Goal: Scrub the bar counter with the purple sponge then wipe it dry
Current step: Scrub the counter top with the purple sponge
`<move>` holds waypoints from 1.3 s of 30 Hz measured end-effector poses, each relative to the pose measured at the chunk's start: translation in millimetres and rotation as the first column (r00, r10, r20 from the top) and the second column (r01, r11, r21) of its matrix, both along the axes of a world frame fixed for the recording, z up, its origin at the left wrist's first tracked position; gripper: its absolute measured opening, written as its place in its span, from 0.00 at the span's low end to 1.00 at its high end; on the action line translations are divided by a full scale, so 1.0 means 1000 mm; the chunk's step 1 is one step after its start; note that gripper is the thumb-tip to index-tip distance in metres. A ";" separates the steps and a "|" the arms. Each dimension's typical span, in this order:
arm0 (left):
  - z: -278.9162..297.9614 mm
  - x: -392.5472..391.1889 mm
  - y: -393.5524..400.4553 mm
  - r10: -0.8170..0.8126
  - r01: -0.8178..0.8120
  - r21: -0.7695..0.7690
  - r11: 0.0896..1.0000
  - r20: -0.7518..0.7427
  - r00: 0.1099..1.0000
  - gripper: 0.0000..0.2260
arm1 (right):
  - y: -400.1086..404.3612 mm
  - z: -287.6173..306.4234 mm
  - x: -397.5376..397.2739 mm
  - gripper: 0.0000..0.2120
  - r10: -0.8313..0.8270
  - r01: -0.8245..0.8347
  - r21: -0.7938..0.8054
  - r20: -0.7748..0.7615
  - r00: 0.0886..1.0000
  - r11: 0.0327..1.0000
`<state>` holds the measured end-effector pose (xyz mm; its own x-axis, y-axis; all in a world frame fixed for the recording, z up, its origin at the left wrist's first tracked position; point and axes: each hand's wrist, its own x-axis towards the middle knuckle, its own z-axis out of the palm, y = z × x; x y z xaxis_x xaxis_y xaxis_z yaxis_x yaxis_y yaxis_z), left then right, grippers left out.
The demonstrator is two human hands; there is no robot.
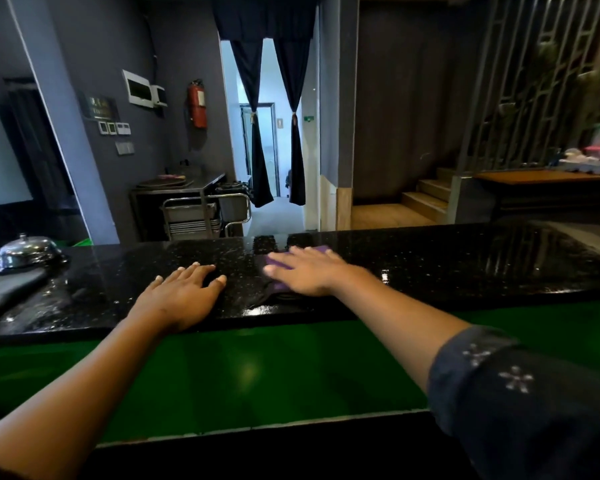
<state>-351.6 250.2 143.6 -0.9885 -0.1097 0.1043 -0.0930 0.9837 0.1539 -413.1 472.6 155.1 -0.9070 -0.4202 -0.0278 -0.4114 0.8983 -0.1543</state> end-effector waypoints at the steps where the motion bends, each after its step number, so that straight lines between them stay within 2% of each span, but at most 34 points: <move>1: 0.000 0.001 0.000 -0.002 0.002 -0.002 1.000 -0.002 1.000 0.27 | 0.022 0.000 -0.005 0.32 -0.040 0.040 0.000 -0.011 0.999 0.999; 3: -0.001 0.001 0.002 0.004 -0.004 0.000 1.000 -0.009 1.000 0.27 | 0.071 0.003 -0.018 0.31 -0.183 0.183 0.003 -0.018 0.983 0.983; 6: -0.003 0.000 0.006 0.034 -0.034 -0.004 0.999 -0.035 0.999 0.27 | 0.122 0.008 -0.035 0.32 -0.408 0.407 0.033 0.032 0.913 0.913; 10: -0.005 0.000 0.007 0.044 -0.044 -0.001 0.999 -0.052 0.998 0.27 | 0.101 0.012 -0.043 0.32 -0.545 0.542 0.068 0.055 0.837 0.838; 12: -0.004 0.000 0.007 0.044 -0.044 0.003 0.999 -0.043 0.998 0.27 | 0.068 0.014 -0.035 0.33 -0.500 0.498 0.050 0.049 0.865 0.866; 16: -0.001 0.001 0.007 0.051 -0.051 0.031 0.998 0.000 0.999 0.27 | 0.000 0.010 -0.002 0.33 -0.168 0.167 0.024 0.027 0.985 0.986; 19: 0.000 0.003 0.008 0.057 -0.057 0.032 0.998 0.003 0.998 0.27 | -0.029 -0.002 0.023 0.33 0.054 -0.054 0.012 0.020 0.998 0.998; 22: -0.001 0.005 0.007 0.043 -0.043 0.021 0.999 0.003 0.999 0.27 | -0.020 -0.006 0.023 0.33 0.172 -0.172 -0.019 0.023 0.985 0.985; 24: -0.003 0.004 0.004 0.035 -0.035 0.010 0.999 -0.007 0.999 0.27 | -0.006 -0.004 0.009 0.32 0.170 -0.169 -0.034 0.035 0.985 0.985; 26: -0.005 -0.001 0.002 0.036 -0.035 0.016 0.999 -0.016 0.999 0.26 | 0.000 -0.001 -0.013 0.32 0.100 -0.099 -0.032 0.039 0.994 0.995; 30: -0.005 -0.004 0.003 0.038 -0.038 0.011 0.999 0.005 0.999 0.26 | -0.031 0.004 -0.055 0.32 -0.036 0.035 0.011 0.052 0.998 0.999; 34: -0.002 -0.001 0.002 0.034 -0.034 -0.004 0.999 0.001 0.999 0.25 | -0.057 0.007 -0.076 0.33 0.008 -0.009 0.016 0.063 0.998 1.000; 37: -0.002 -0.001 0.001 0.025 -0.025 0.004 1.000 0.016 1.000 0.25 | -0.030 0.009 -0.090 0.33 0.068 -0.069 0.039 0.028 0.997 0.997; 39: -0.003 -0.001 0.000 0.022 -0.022 0.010 1.000 0.016 1.000 0.25 | 0.007 0.008 -0.104 0.32 -0.023 0.023 0.015 0.025 0.999 1.000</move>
